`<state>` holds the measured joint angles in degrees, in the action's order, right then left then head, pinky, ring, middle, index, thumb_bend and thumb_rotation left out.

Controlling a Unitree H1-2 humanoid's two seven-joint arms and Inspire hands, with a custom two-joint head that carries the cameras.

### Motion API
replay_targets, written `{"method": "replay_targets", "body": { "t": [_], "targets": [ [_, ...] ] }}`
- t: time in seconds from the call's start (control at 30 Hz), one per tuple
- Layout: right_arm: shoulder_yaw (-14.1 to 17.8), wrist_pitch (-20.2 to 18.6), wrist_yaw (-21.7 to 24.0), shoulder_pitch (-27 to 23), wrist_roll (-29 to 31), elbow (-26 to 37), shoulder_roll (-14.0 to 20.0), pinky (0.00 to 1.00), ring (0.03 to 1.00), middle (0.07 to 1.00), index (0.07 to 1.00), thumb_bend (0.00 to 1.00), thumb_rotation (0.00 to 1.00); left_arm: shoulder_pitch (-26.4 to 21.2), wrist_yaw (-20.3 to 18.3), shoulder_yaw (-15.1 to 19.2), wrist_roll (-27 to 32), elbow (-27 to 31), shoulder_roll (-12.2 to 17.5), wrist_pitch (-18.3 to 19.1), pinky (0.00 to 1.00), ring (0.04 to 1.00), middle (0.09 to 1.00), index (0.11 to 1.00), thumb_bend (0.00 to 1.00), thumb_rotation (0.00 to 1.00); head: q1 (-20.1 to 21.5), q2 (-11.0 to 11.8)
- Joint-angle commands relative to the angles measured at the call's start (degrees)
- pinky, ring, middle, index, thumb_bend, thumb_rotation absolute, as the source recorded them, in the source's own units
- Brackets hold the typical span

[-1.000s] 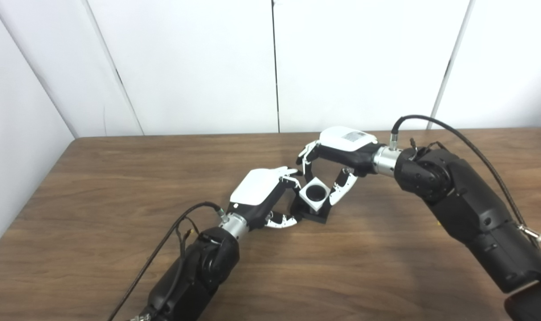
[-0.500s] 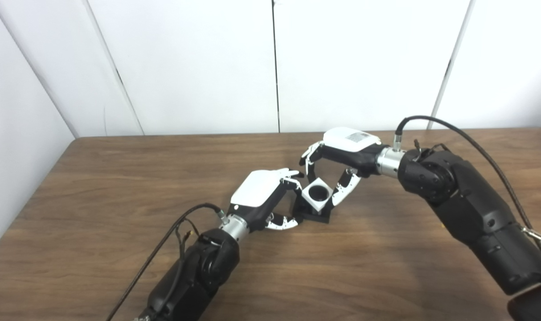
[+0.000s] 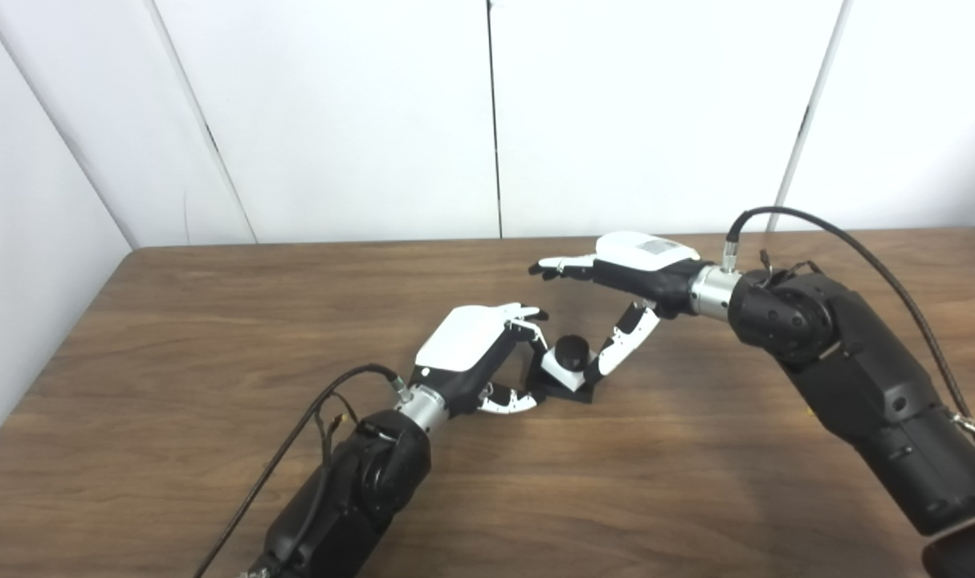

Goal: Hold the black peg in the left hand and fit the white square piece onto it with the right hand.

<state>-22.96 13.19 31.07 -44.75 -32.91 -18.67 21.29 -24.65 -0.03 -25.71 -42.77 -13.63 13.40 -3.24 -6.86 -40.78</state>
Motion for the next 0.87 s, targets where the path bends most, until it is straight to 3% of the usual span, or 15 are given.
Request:
{"method": "replay_targets", "body": {
  "t": [0.0, 0.43, 0.57, 0.73, 0.83],
  "targets": [
    [1.3, 0.3, -1.0, -2.6, 1.3, 1.5, 0.8, 0.84, 0.903, 0.899, 0.945, 0.98, 0.42, -0.2, -1.2, -0.1, -0.9, -0.4, 0.6, 0.4, 0.86, 0.891, 0.865, 0.49, 0.52, 0.06, 0.0, -0.1],
    [3.2, 0.2, -1.9, -2.9, 2.5, 1.1, 1.8, 0.8, 0.892, 0.89, 0.936, 0.95, 0.41, -0.4, -0.9, -0.1, -0.9, -0.9, 0.6, 0.2, 0.86, 0.888, 0.864, 0.49, 0.52, 0.06, 0.0, 0.0],
    [6.4, 0.6, -4.2, -2.8, 4.6, 1.1, 2.1, 0.75, 0.881, 0.884, 0.899, 0.9, 0.41, -0.5, -0.6, 0.1, -0.5, -1.4, 0.5, -0.2, 0.87, 0.89, 0.864, 0.49, 0.52, 0.06, 0.2, 0.1],
    [12.5, -0.1, -8.8, -0.6, 9.5, 1.3, 1.2, 0.67, 0.819, 0.835, 0.834, 0.78, 0.28, -0.6, -0.6, 0.1, -0.5, -1.6, 0.6, -0.3, 0.87, 0.891, 0.865, 0.49, 0.52, 0.06, 0.4, 0.3],
    [16.3, -0.8, -12.6, 0.8, 12.8, -0.2, -0.8, 0.7, 0.797, 0.793, 0.809, 0.73, 0.23, -0.6, -0.5, 0.1, -0.3, -1.7, 0.6, -0.6, 0.87, 0.891, 0.865, 0.49, 0.52, 0.06, 0.6, 0.4]
  ]
}}
